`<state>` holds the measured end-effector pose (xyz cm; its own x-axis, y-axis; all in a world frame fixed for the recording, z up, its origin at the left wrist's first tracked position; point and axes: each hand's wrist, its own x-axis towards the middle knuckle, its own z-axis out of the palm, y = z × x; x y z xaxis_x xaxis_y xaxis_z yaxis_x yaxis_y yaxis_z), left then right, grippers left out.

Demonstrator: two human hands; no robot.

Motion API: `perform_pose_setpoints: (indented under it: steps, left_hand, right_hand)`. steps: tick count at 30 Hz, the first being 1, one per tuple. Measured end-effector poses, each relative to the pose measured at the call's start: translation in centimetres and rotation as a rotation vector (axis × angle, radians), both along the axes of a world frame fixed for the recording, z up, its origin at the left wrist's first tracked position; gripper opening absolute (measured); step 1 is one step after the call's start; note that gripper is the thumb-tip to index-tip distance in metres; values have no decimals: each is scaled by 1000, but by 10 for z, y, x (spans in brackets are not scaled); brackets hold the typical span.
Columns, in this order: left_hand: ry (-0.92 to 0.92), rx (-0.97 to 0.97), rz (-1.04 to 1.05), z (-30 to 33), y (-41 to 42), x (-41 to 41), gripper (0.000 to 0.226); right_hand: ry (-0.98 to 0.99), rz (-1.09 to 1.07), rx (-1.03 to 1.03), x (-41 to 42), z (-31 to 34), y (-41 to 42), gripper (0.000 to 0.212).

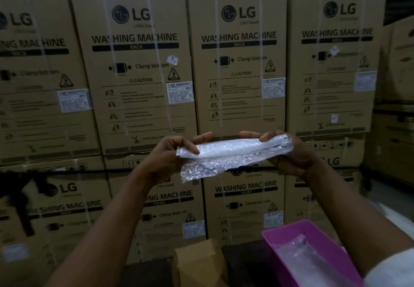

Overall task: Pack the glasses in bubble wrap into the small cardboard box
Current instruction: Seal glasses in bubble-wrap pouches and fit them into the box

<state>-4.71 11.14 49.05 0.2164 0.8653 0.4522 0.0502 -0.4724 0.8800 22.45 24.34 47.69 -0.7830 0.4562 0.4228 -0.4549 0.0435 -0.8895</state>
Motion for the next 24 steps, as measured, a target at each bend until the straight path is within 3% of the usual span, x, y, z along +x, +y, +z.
perform_pose_setpoints:
  steps: [3, 5, 8, 11, 13, 16, 18, 20, 21, 24]
  left_hand:
    - [118, 116, 47, 4, -5, 0, 24]
    - [228, 205, 102, 4, -3, -5, 37]
    - [300, 238, 156, 3, 1, -12, 52]
    - [348, 221, 183, 3, 0, -13, 48]
    - [239, 127, 202, 2, -2, -14, 42]
    - [-190, -121, 99, -8, -2, -15, 44]
    - [-360, -227, 22, -21, 2, -18, 65]
    - [-350, -295, -15, -30, 5, -19, 98]
    - [-325, -324, -15, -32, 6, -17, 104]
    - [-273, -348, 78, -31, 7, -4, 81]
  right_hand:
    - [63, 135, -137, 4, -4, 8, 44]
    - [77, 177, -206, 6, -5, 5, 61]
    - [-160, -99, -55, 4, 0, -5, 80]
    - [-255, -314, 35, -2, 1, -7, 62]
    - [-203, -324, -31, -4, 1, -4, 65]
    - [-161, -378, -52, -5, -1, 0, 69]
    - [-159, -390, -75, -6, -1, 0, 68]
    - [-166, -401, -103, -8, 0, 0, 60]
    - [-176, -411, -101, -8, 0, -1, 54]
    - [-225, -426, -55, -10, -1, -3, 39]
